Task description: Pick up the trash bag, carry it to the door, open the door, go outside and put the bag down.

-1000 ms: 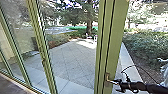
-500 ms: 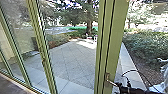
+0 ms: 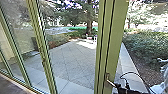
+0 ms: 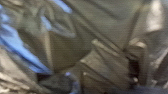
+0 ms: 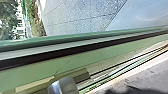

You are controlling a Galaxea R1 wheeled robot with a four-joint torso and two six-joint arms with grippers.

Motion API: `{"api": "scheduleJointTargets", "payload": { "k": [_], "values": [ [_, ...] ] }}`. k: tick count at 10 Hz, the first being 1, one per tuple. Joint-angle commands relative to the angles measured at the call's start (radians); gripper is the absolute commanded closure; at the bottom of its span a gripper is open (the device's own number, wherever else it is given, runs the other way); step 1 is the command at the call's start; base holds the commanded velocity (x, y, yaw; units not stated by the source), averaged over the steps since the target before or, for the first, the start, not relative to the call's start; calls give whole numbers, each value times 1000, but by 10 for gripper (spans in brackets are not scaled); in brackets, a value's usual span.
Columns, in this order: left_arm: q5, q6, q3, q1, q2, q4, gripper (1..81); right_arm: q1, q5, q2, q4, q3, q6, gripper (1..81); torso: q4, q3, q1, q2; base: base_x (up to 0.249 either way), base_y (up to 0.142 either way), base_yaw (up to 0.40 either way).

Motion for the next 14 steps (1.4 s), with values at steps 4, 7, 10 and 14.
{"api": "scheduleJointTargets", "payload": {
  "k": [4, 7, 10, 14],
  "values": [
    [61, 2, 1, -43, -4, -1, 811, -80, -418, 39, -146, 4, -26, 10, 0, 1, 0, 0, 0, 0, 0],
    [61, 1, 1, -43, -9, -4, 811, -62, -402, 38, -143, 14, -26, 10, 0, -97, 0, 0, 0, 0, 0],
    [61, 0, 1, -40, -9, -4, 811, -22, -398, 30, -142, 14, -25, 10, 0, -170, 0, -1, 0, 0, 0],
    [61, 0, 1, -25, -18, -4, 811, 73, -379, 28, -136, -22, -28, 10, 0, -161, -3, -2, 0, 0, 0]
  ]
}}
